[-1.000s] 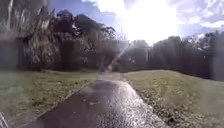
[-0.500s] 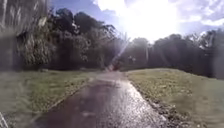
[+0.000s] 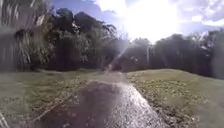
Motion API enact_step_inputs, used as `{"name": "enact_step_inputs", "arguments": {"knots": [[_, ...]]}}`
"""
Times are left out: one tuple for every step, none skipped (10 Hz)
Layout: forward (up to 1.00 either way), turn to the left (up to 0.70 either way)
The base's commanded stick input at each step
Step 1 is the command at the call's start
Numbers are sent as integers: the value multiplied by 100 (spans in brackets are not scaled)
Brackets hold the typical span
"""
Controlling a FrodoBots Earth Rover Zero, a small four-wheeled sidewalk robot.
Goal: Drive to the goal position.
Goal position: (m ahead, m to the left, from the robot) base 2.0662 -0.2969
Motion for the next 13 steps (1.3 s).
{"name": "enact_step_inputs", "arguments": {"knots": [[70, 0], [70, 0], [70, 0], [70, 0], [70, 0], [70, 0], [70, 0], [70, 0], [70, 0], [70, 0], [70, 0], [70, 0], [70, 0]]}}
